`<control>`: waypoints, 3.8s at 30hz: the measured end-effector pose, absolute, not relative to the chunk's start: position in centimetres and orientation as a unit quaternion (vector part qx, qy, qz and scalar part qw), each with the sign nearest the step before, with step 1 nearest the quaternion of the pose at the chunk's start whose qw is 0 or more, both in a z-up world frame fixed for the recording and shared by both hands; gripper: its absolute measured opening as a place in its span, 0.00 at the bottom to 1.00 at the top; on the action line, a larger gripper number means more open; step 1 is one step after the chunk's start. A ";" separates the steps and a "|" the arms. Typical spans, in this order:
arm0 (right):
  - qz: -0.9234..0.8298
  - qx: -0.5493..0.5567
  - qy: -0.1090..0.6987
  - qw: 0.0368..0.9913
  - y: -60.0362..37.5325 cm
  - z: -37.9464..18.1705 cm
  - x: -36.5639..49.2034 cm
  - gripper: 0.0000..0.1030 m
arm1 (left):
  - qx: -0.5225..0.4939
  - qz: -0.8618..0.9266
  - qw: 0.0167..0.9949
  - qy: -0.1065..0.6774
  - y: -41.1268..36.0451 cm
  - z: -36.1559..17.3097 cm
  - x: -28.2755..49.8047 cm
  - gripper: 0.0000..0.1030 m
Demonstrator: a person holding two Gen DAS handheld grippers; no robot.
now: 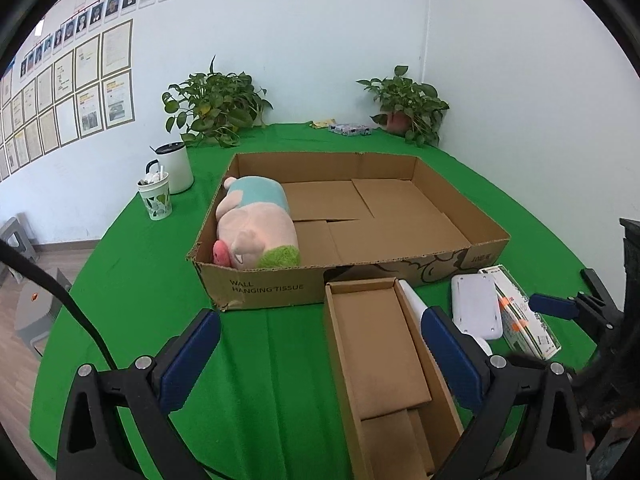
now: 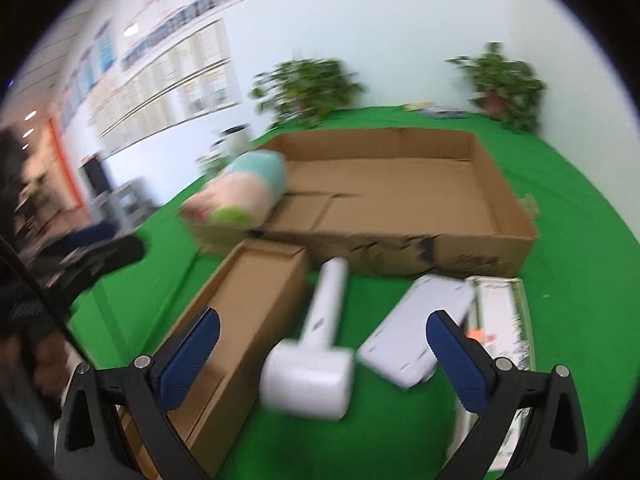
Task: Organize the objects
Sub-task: 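Close the right tool on the rim of the long cardboard tray, then lift the cardboard tray with the right tool and lower it into the large box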
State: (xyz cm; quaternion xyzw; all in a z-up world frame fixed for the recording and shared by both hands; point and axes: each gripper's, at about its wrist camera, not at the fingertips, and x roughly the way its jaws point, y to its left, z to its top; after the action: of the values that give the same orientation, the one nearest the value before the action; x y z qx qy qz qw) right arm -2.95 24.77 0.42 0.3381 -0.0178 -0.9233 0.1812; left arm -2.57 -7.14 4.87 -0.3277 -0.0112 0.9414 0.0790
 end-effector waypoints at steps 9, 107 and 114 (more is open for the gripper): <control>-0.899 0.349 -0.060 0.257 20.5 -0.3 0.5 0.59 | -0.321 0.943 0.083 -0.005 -9.8 7.0 1.0 0.68; -0.950 0.302 -0.033 0.070 18.6 4.2 -4.5 0.15 | -0.335 0.929 0.142 -0.070 -5.5 7.3 -1.5 0.15; -0.963 0.258 -0.024 0.070 19.1 8.0 -7.1 0.15 | -0.290 0.944 0.143 -0.059 -5.4 12.6 -4.1 0.15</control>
State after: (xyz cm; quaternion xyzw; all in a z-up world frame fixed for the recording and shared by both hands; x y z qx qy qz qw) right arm -7.05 19.15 8.03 0.2582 -0.0237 -0.9633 0.0696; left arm -4.10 -5.44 12.65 -0.2904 -0.0586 0.9444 0.1430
